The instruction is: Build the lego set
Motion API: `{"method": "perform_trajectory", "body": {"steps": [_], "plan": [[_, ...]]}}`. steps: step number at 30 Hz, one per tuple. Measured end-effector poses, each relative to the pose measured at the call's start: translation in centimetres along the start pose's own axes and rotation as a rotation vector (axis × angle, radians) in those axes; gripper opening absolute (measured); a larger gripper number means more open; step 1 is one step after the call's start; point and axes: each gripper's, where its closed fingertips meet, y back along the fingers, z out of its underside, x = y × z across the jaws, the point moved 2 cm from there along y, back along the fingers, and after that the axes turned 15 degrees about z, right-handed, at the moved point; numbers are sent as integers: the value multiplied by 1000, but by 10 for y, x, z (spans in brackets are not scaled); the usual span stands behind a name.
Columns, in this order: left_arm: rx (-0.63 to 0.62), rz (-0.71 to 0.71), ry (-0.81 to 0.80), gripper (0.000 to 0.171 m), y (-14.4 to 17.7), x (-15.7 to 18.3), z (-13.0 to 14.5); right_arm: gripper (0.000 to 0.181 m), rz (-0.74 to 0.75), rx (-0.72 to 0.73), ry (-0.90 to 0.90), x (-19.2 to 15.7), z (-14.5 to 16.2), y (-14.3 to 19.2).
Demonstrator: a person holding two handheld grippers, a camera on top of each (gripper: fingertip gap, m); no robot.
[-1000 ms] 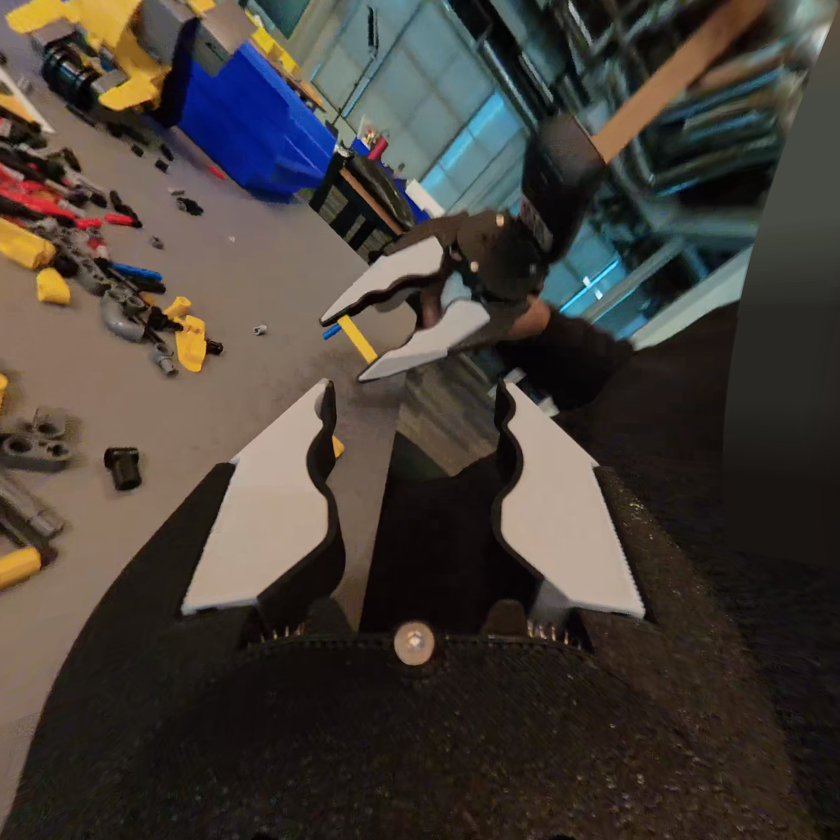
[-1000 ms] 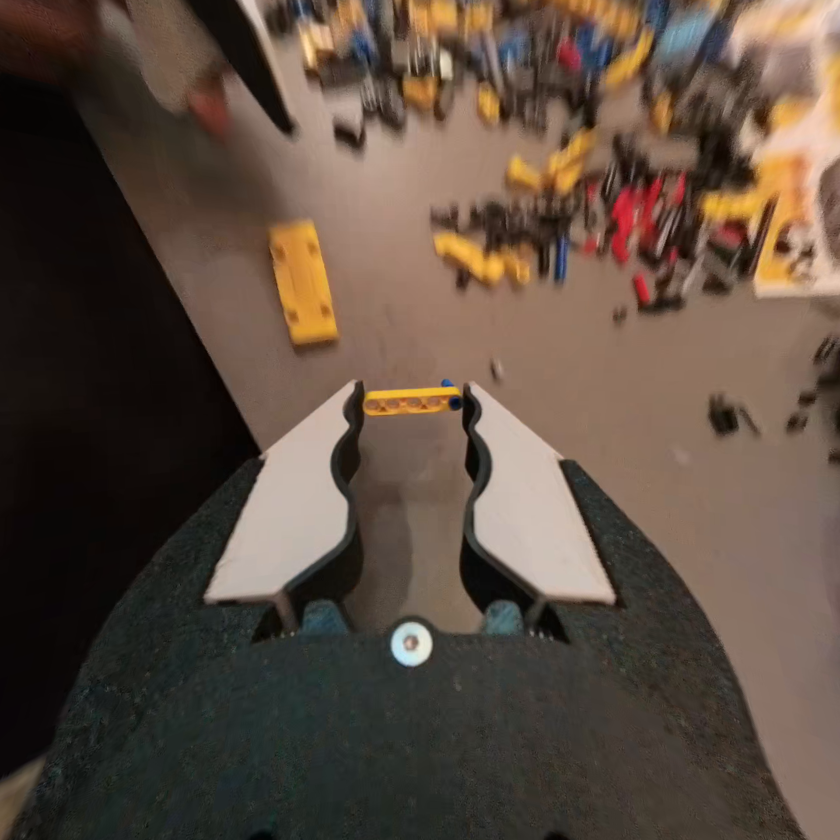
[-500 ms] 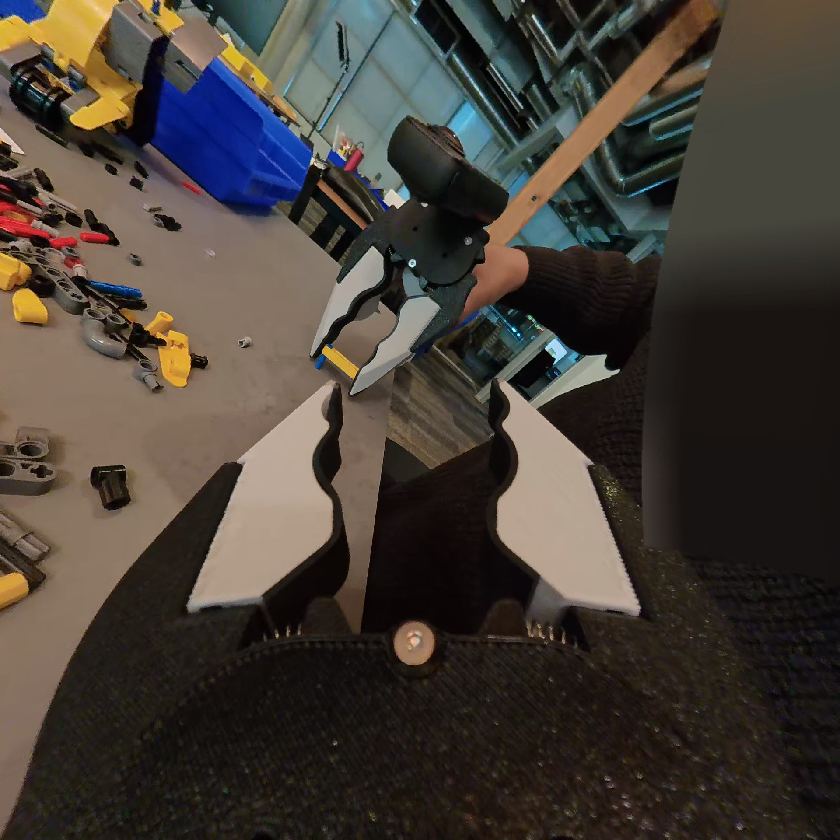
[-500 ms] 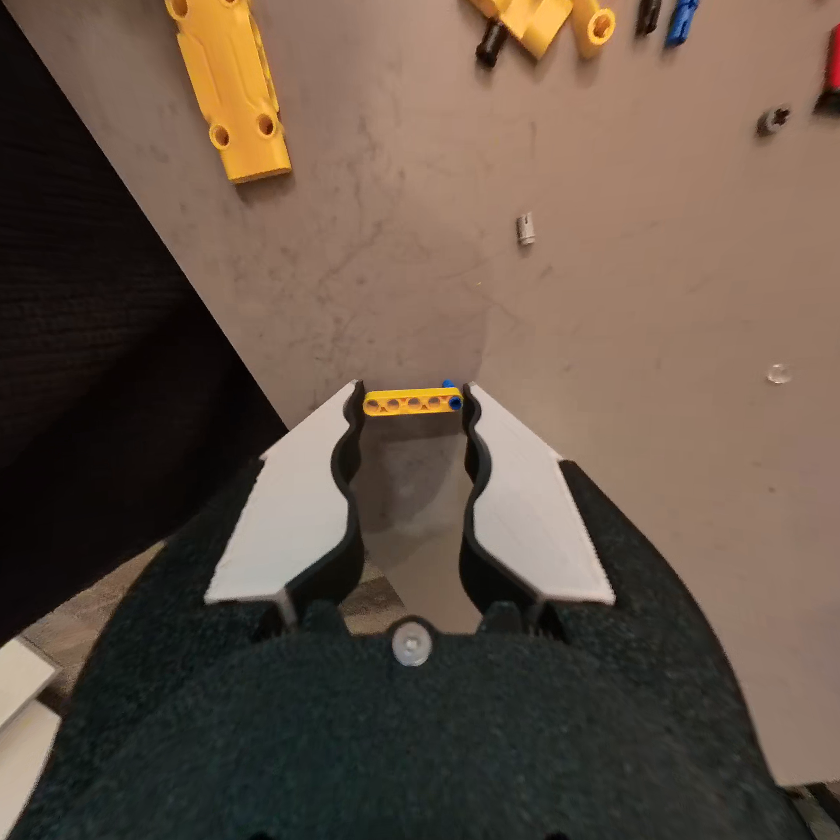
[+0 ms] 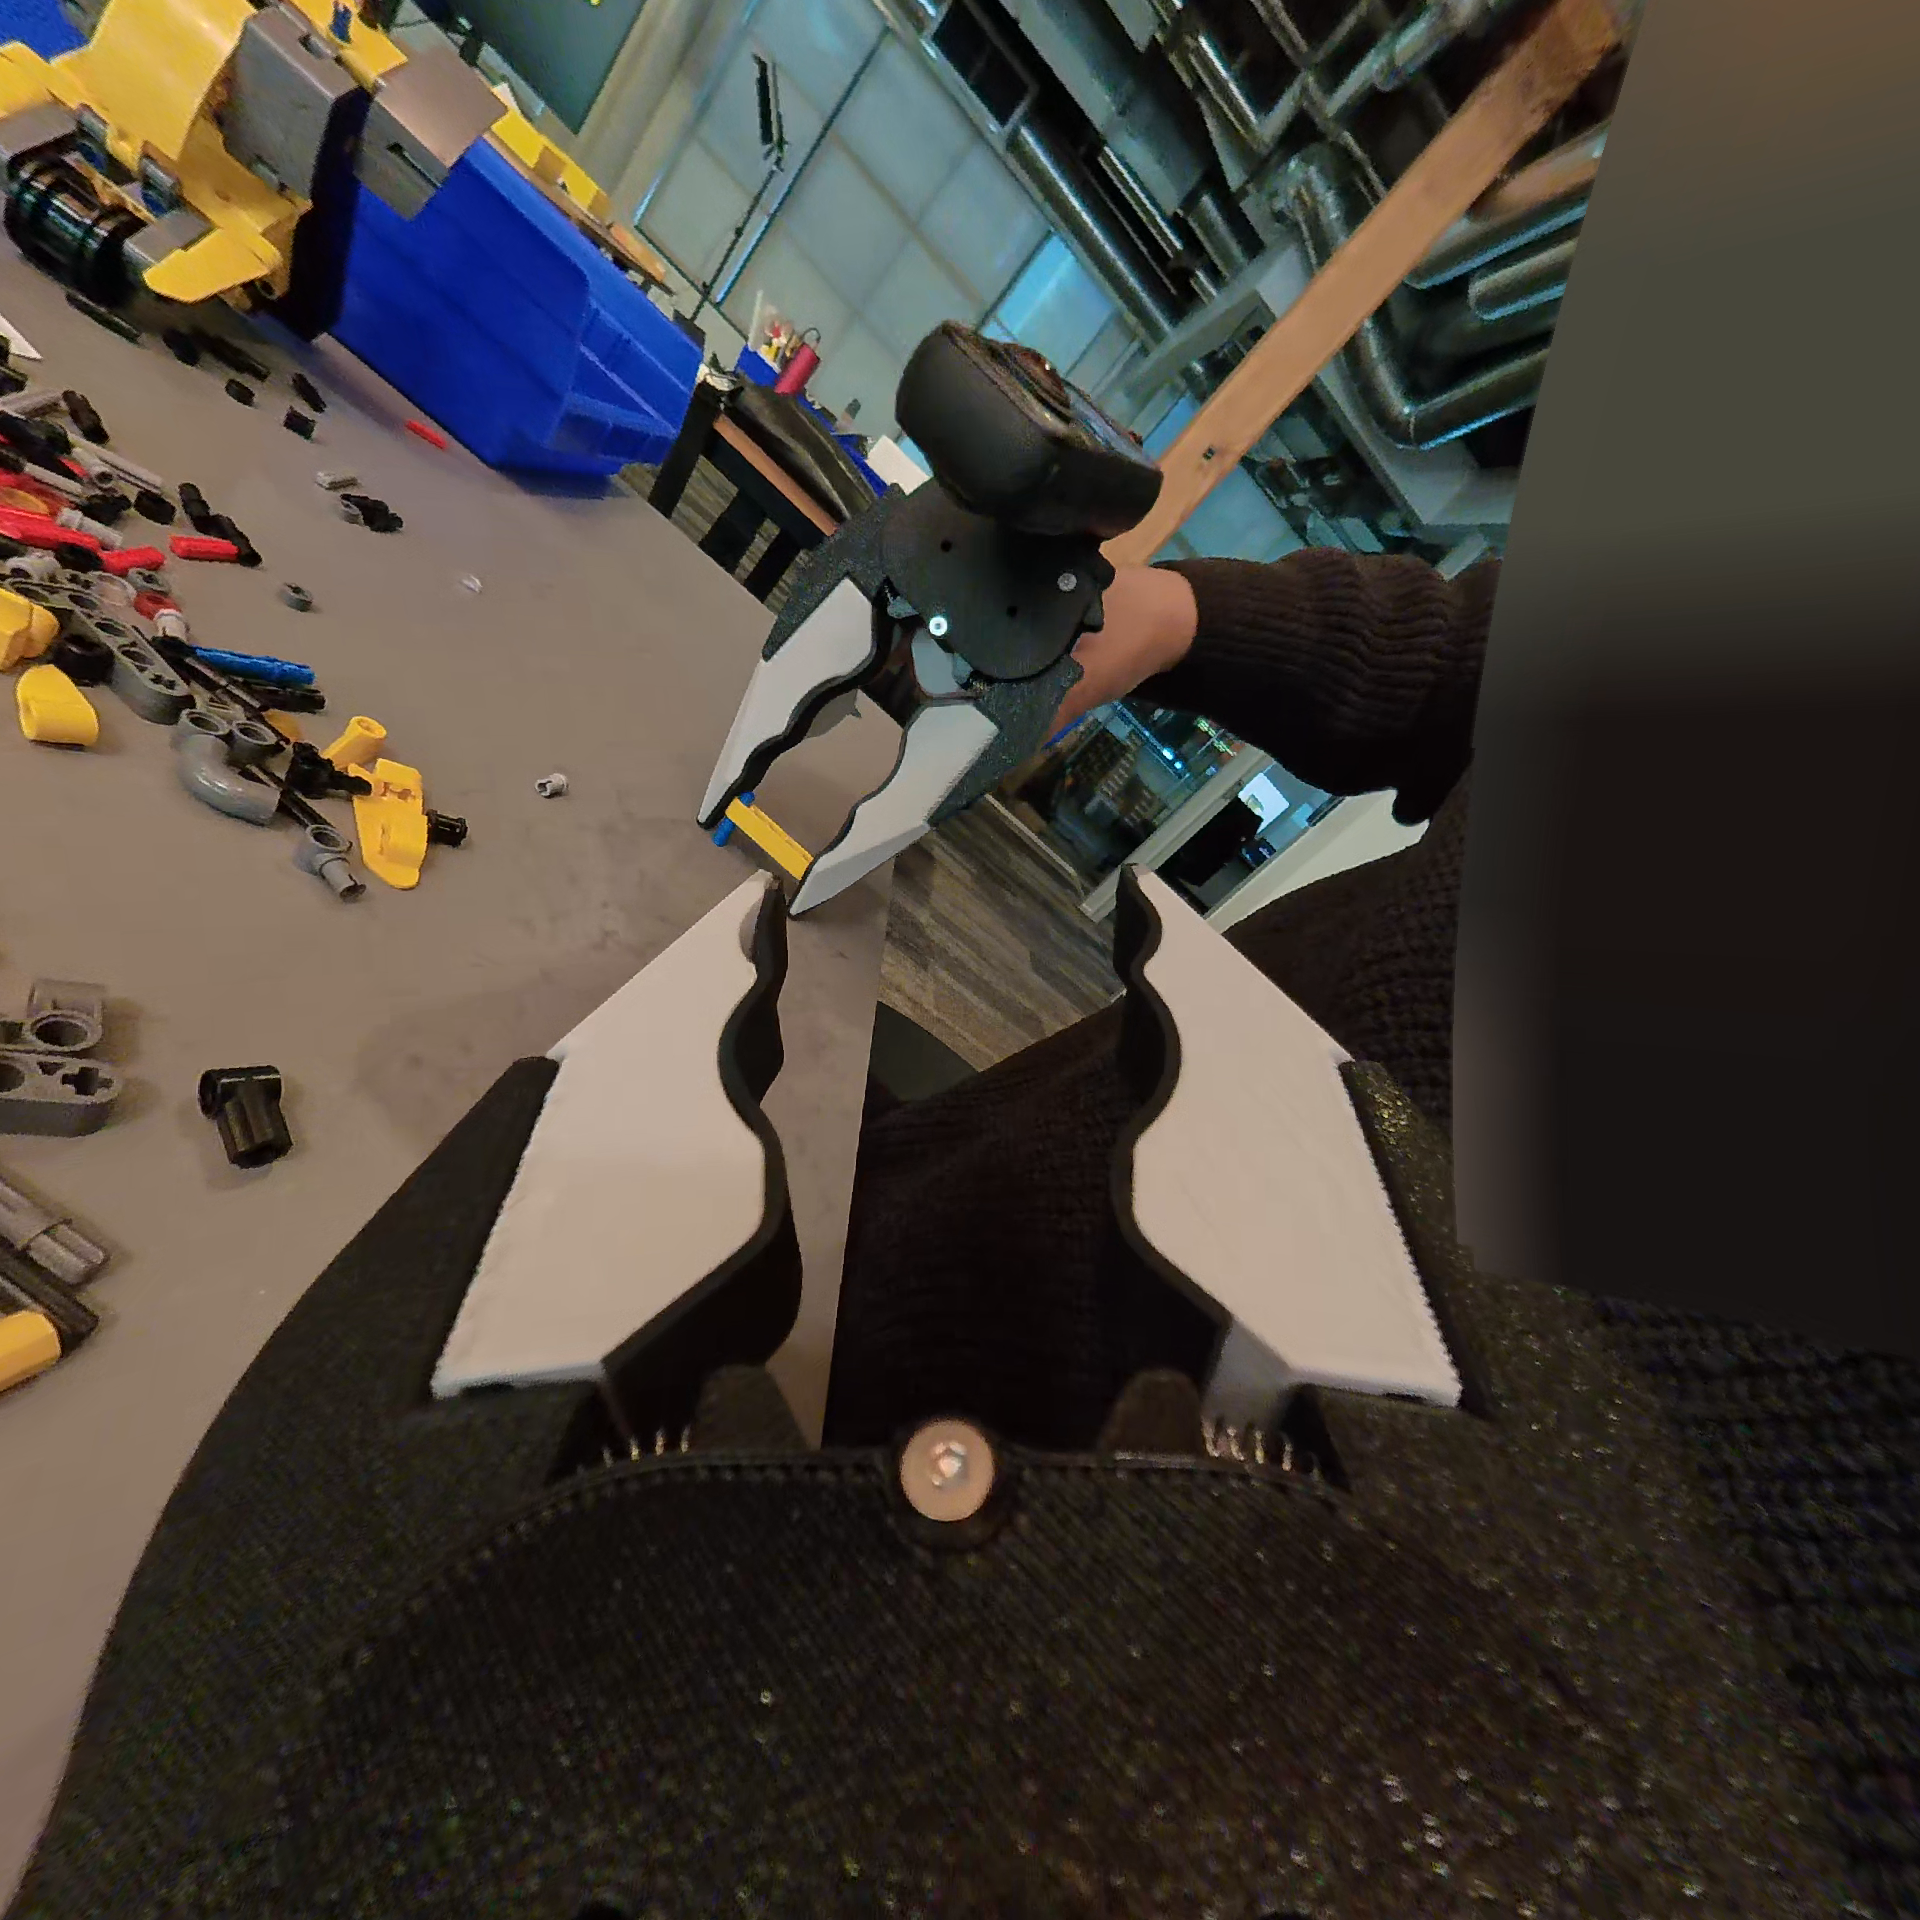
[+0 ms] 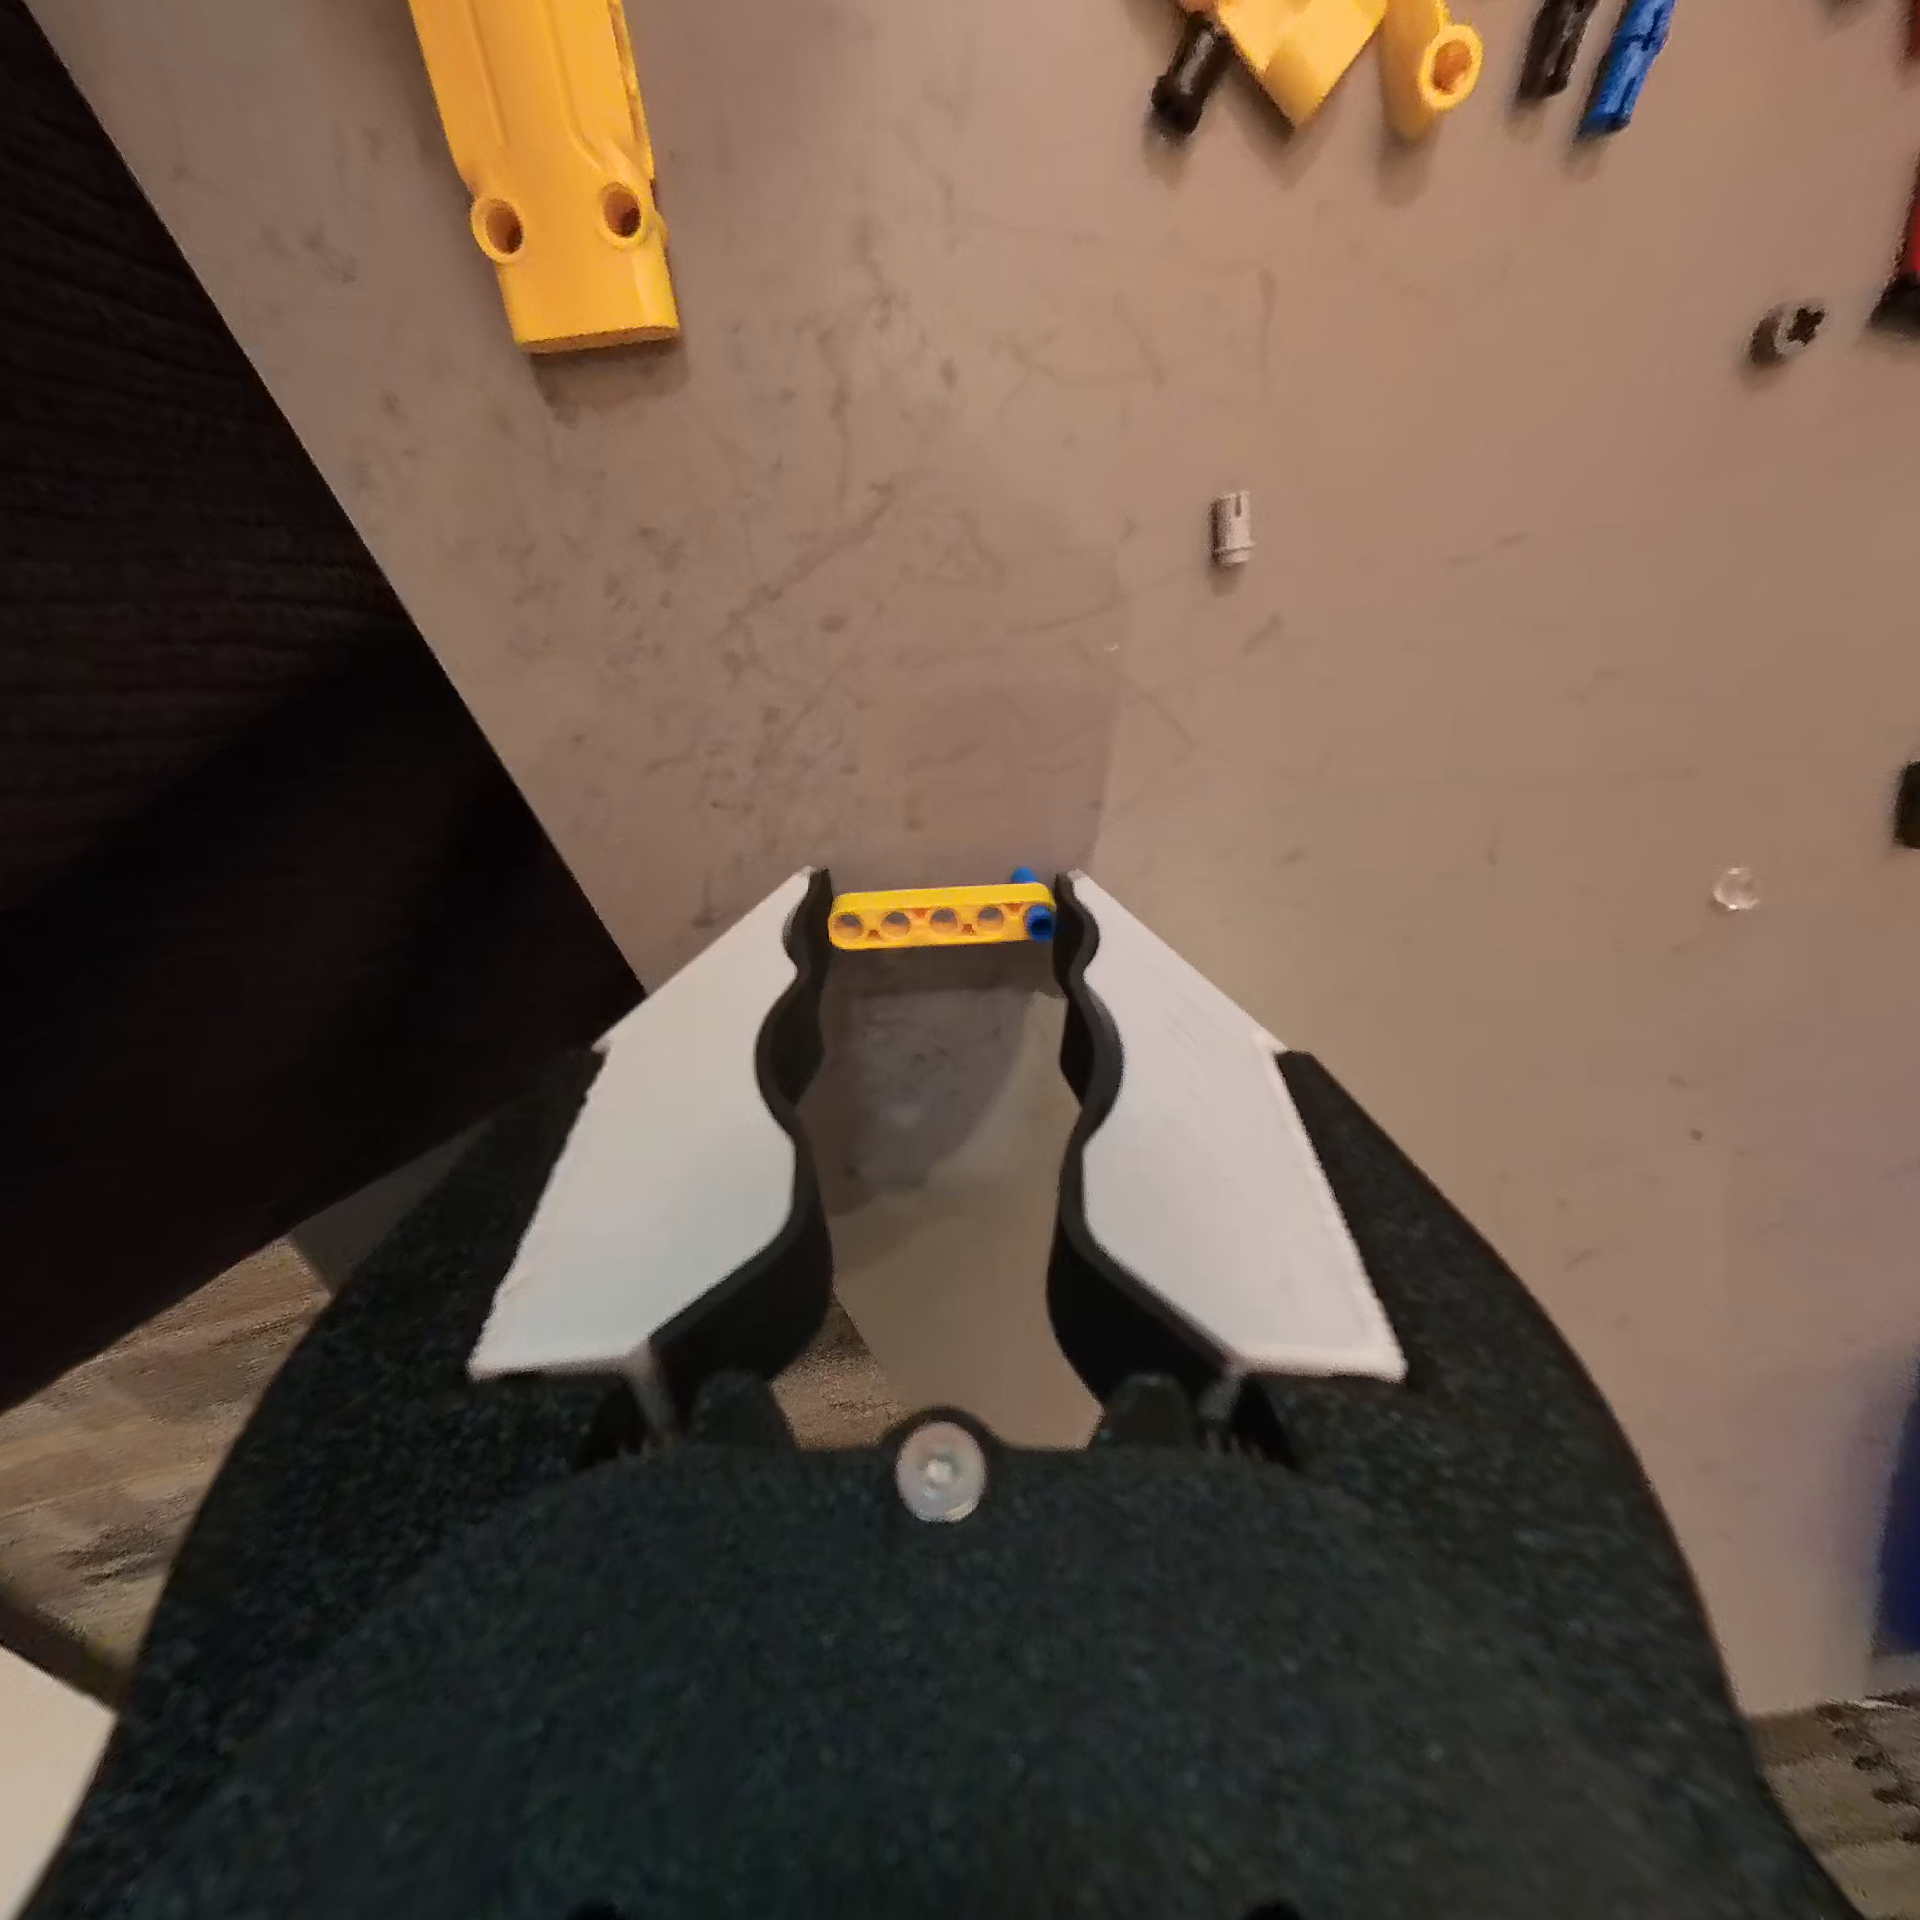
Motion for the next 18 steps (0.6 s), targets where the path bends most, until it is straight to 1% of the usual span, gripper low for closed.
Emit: {"method": "perform_trajectory", "body": {"steps": [10,18], "plan": [[9,5,3,60,1,0,-1,43,12,20,-21,0,0,0],[1,2,3,60,0,0,0,43,21,50,-71,-2,0,0]]}}
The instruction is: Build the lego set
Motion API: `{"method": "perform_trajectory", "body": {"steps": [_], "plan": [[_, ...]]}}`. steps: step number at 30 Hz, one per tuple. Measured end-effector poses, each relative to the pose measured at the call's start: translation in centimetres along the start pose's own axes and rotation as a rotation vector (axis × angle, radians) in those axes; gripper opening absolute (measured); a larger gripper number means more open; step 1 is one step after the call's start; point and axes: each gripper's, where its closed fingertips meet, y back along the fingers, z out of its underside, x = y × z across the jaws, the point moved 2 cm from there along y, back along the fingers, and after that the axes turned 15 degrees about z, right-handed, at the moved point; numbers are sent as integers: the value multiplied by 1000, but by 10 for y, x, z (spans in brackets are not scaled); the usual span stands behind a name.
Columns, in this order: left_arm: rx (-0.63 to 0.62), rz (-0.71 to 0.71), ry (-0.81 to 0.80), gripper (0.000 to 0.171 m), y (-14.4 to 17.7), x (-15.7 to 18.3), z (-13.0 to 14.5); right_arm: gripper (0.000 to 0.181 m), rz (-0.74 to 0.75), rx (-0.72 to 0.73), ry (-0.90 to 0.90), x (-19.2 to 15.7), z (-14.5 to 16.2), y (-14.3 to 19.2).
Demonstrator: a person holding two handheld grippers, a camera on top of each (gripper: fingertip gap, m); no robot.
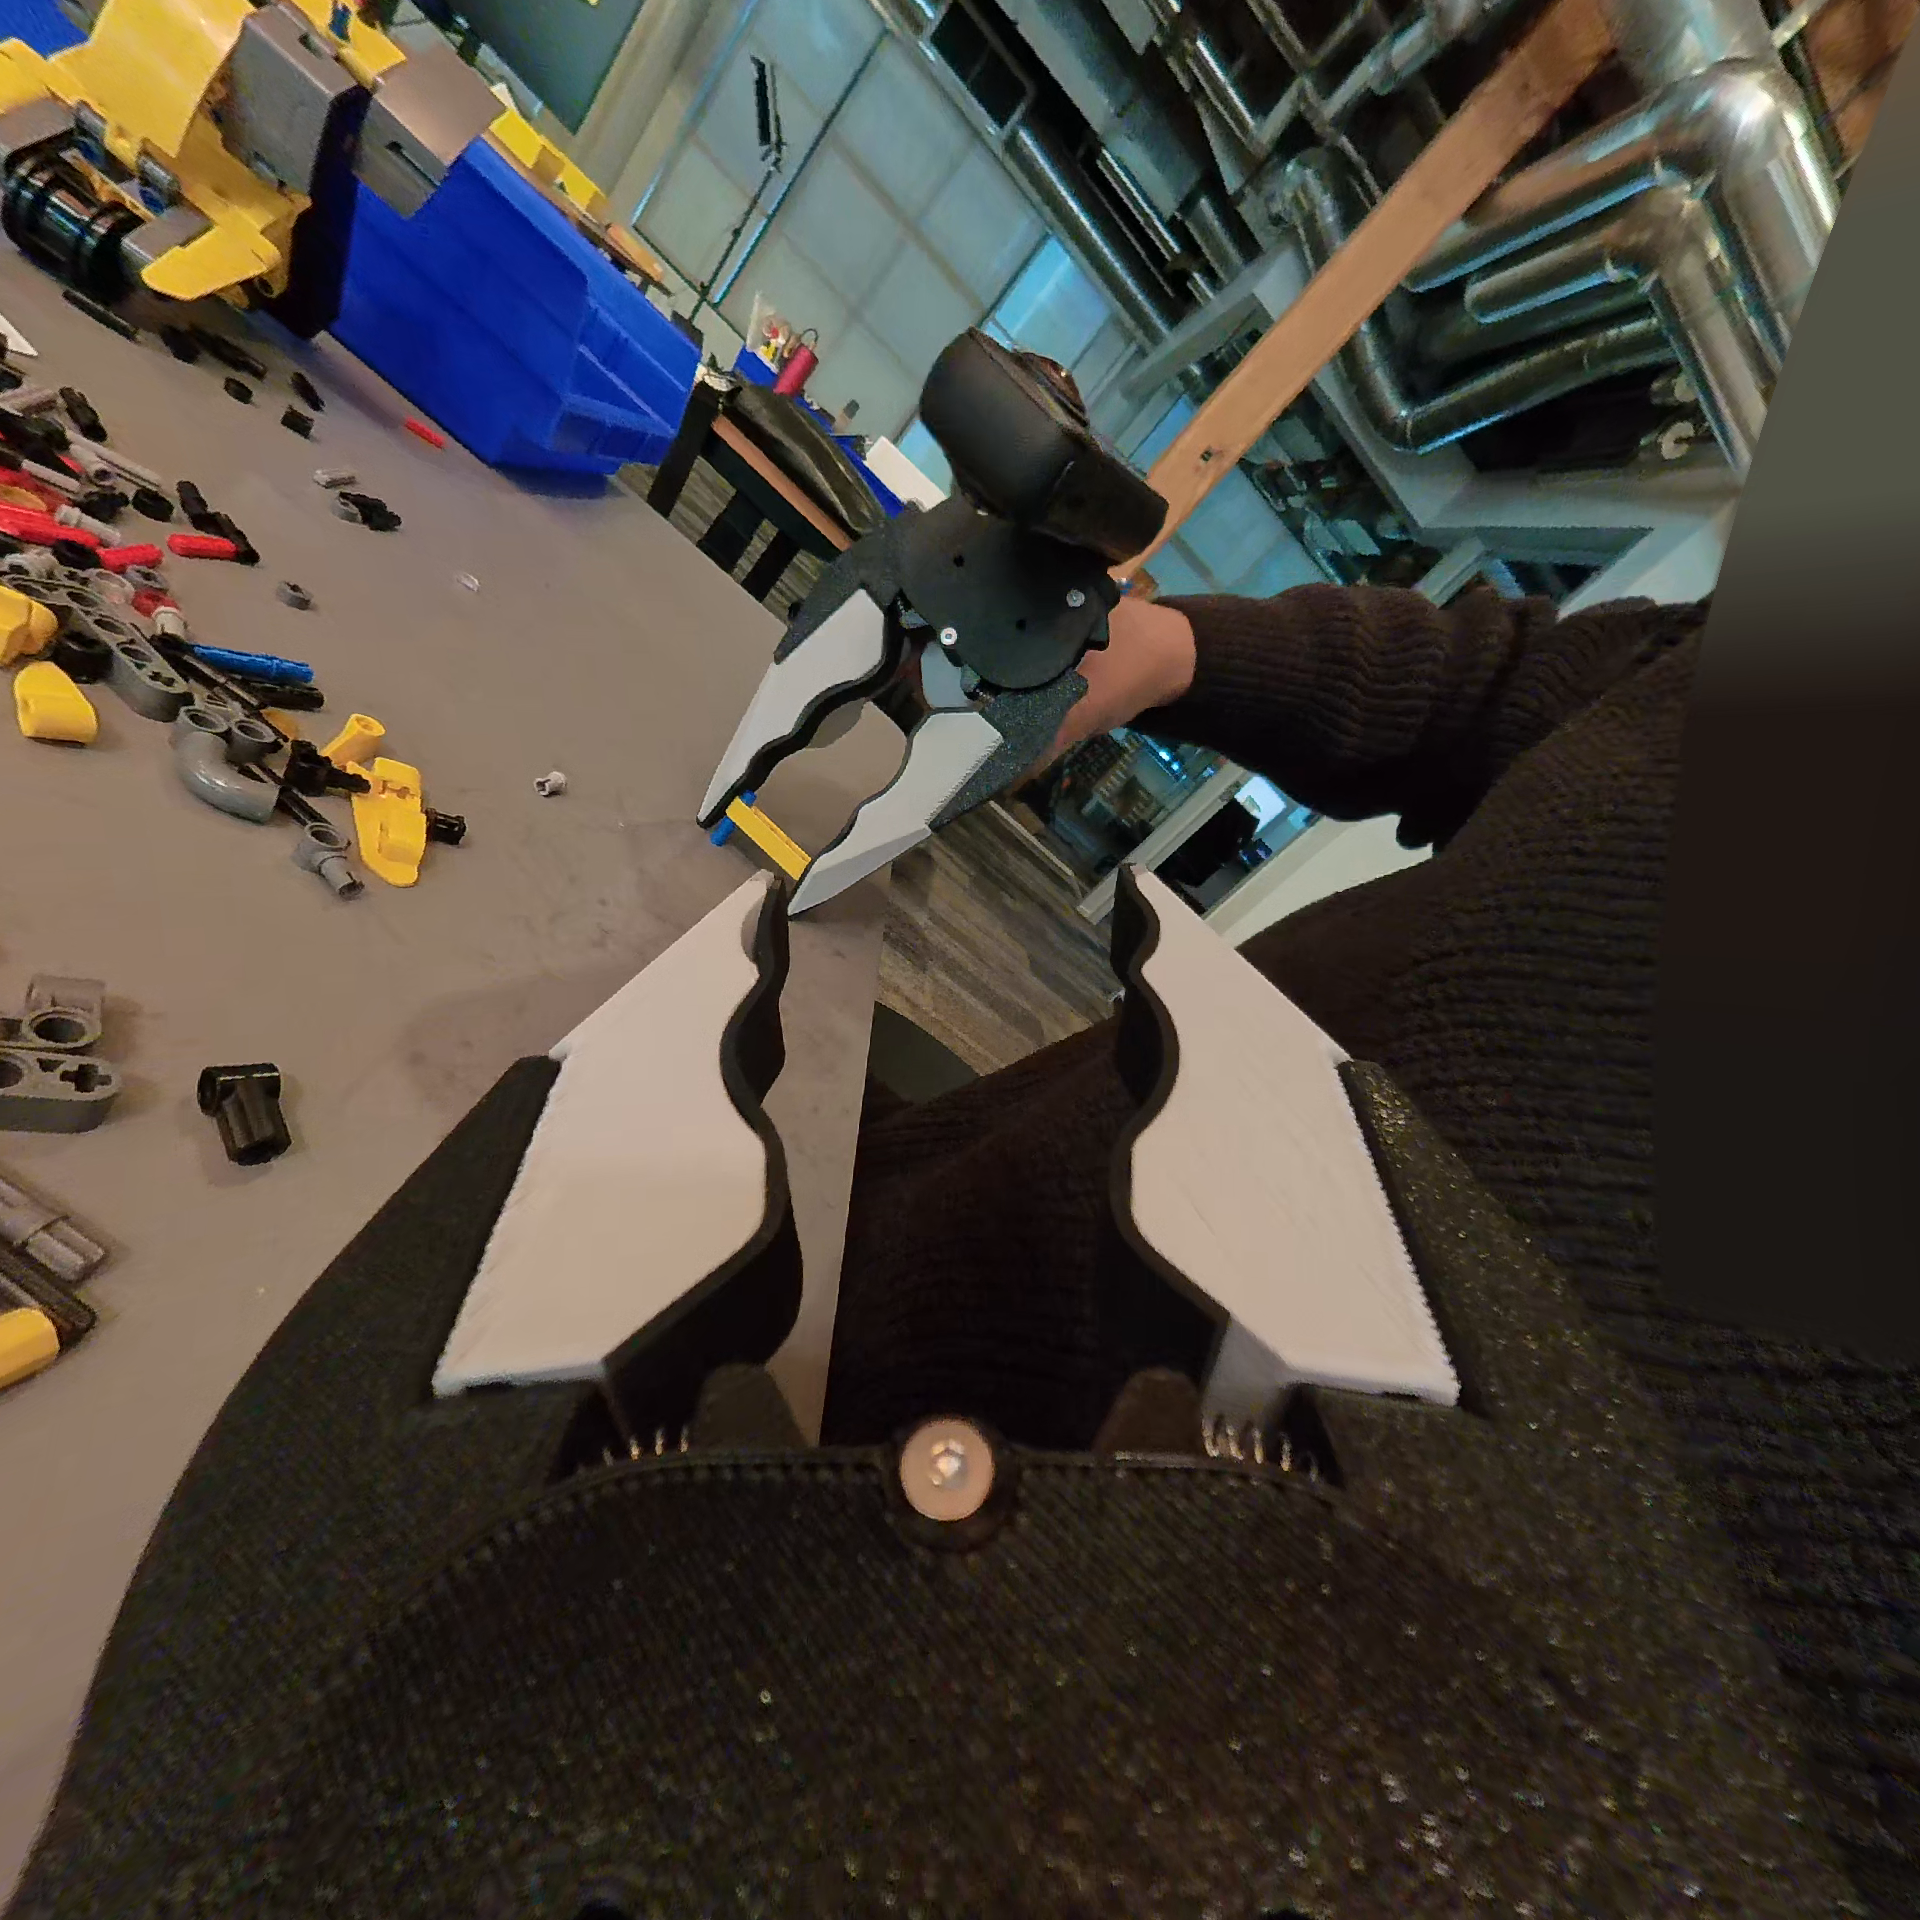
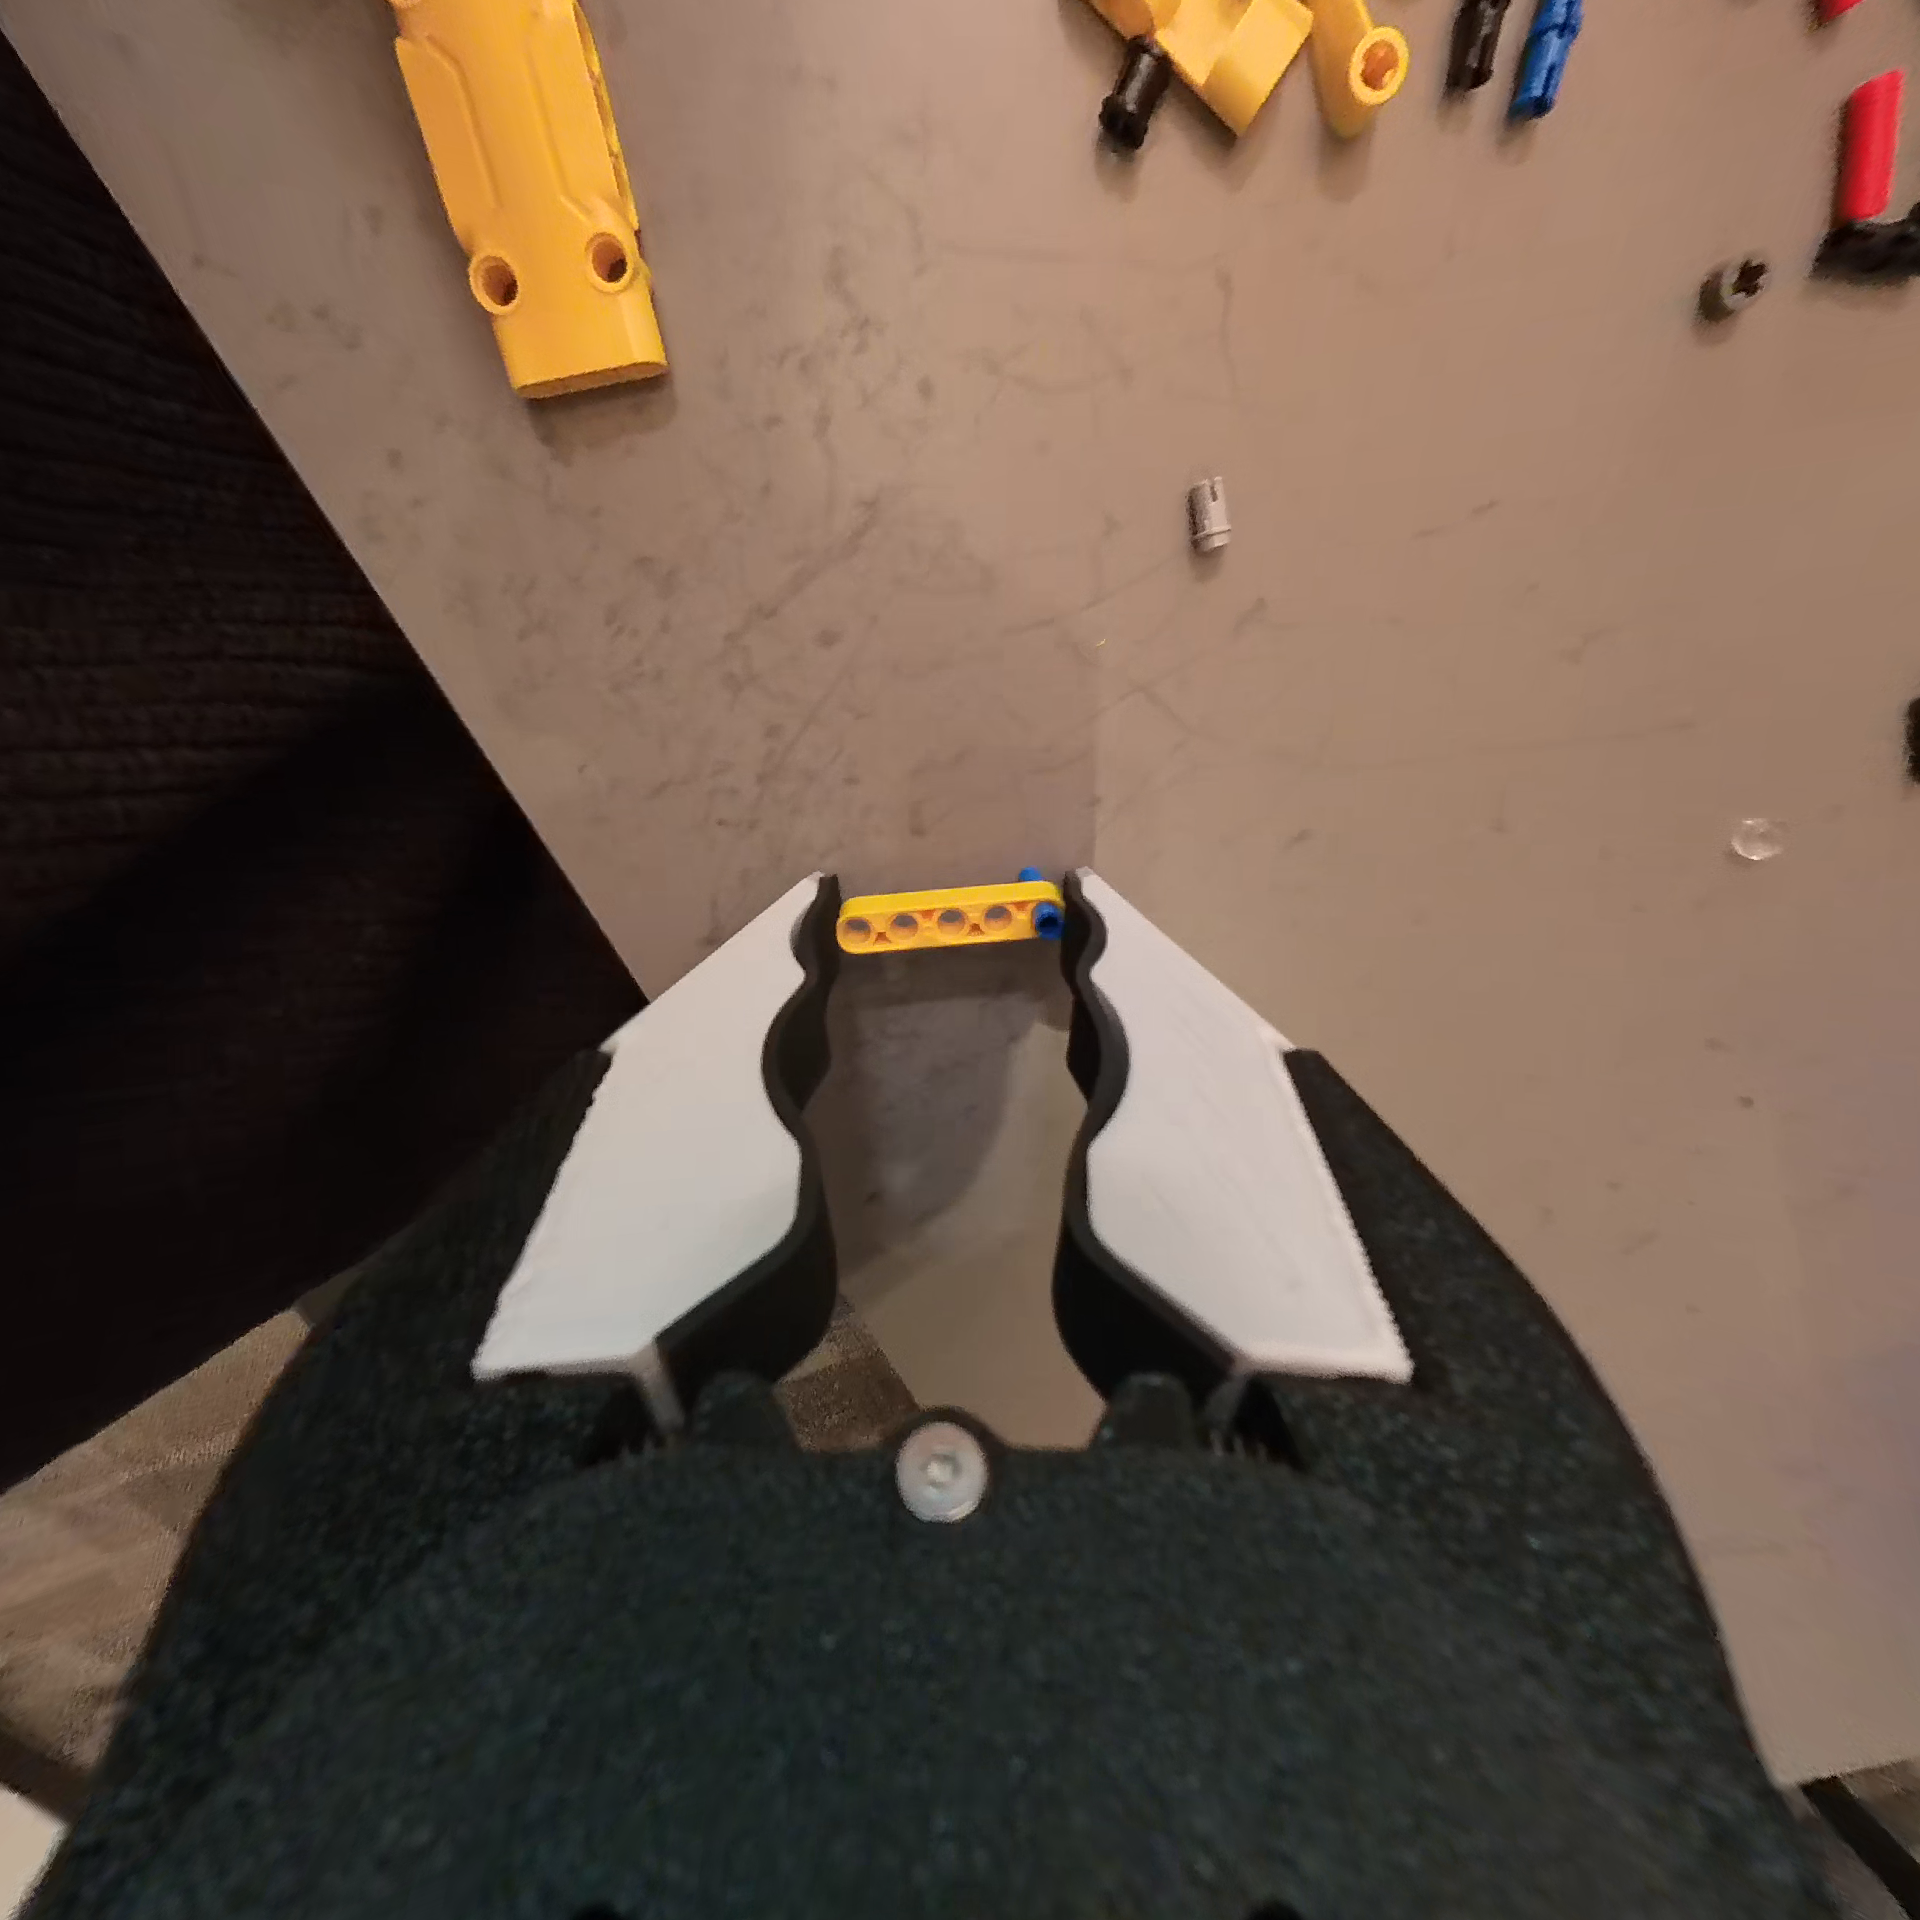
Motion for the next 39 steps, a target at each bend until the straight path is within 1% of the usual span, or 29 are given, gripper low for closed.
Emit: {"method": "perform_trajectory", "body": {"steps": [3,4,6,8,10,12,13,15,18,19,21,22,27,35,36,39], "plan": [[-1,-6,9,60,0,-1,0,43,36,18,5,2,-2,2],[-5,-10,15,61,-1,-2,0,43,55,75,-4,5,-13,7],[-11,-37,18,64,-3,-7,-1,43,67,288,-61,6,-57,31],[-1,-94,5,68,-4,-14,-5,44,96,503,-62,3,-98,58],[27,-168,-53,71,-3,-21,-16,44,192,644,25,-4,-123,70],[47,-237,-129,70,-1,-24,-27,44,314,733,131,-11,-137,69],[46,-270,-163,68,1,-26,-31,44,367,777,168,-14,-142,67],[15,-350,-211,58,3,-34,-35,44,429,853,198,-19,-150,62],[-33,-430,-262,42,4,-43,-37,43,439,941,146,-20,-158,60],[-48,-435,-281,39,3,-43,-37,44,441,958,132,-19,-159,60],[-67,-438,-323,26,0,-41,-38,44,443,956,142,-19,-158,56],[-78,-442,-338,23,-1,-41,-37,44,450,955,152,-19,-158,55],[-123,-444,-368,23,-4,-43,-32,44,432,954,171,-21,-153,53],[-84,-464,-398,20,-1,-41,-36,43,385,978,114,-22,-156,57],[-80,-472,-404,17,0,-41,-36,39,378,983,106,-22,-157,58],[-68,-472,-389,16,0,-40,-36,37,397,997,121,-21,-157,59]]}}
